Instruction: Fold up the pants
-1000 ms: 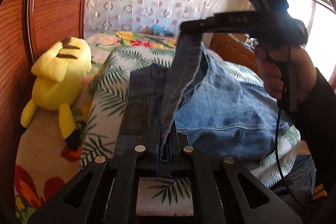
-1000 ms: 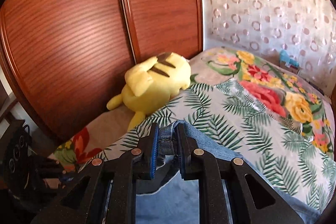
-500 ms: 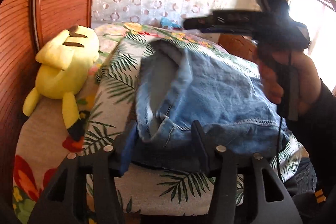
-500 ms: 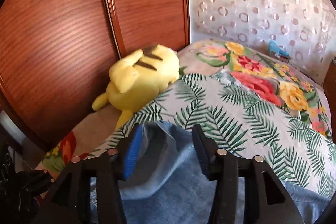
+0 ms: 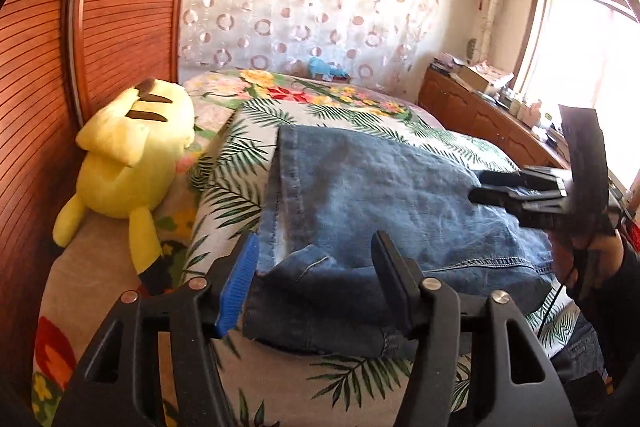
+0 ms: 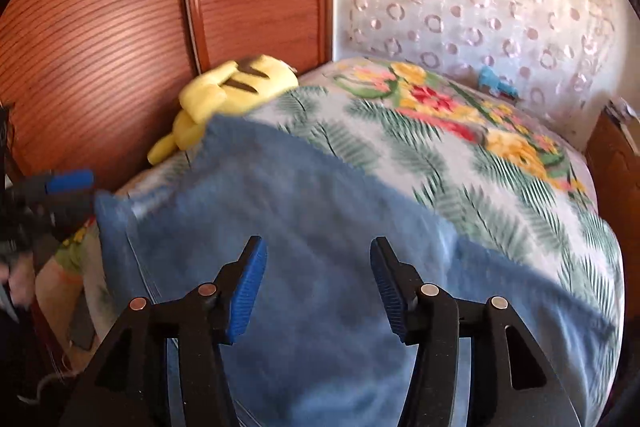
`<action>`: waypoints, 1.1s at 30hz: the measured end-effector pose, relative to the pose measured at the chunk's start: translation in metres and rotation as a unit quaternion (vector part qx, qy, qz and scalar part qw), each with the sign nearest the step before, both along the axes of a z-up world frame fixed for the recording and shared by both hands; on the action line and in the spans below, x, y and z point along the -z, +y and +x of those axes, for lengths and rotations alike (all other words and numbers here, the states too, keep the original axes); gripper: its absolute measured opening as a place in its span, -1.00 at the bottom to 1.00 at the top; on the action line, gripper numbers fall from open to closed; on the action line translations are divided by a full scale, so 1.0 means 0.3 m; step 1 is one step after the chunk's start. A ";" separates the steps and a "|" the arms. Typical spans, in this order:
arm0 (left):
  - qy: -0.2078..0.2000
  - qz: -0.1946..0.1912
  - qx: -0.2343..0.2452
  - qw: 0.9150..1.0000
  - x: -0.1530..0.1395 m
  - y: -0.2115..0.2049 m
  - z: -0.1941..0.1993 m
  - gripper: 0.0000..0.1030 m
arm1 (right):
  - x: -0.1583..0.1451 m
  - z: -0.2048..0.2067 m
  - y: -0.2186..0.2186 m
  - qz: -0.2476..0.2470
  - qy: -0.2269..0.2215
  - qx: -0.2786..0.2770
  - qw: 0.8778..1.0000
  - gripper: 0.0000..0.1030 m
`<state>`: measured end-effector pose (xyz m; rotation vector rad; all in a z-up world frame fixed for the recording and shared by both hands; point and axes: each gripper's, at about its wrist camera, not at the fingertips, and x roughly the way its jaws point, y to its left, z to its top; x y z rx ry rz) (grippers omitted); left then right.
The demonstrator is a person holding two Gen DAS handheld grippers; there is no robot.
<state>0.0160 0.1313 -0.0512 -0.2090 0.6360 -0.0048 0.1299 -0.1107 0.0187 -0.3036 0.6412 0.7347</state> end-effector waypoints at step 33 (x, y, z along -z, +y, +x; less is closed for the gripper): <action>0.018 0.059 -0.013 0.998 0.024 -0.019 0.005 -0.86 | 0.077 -0.256 -0.343 0.047 0.041 0.059 0.996 0.09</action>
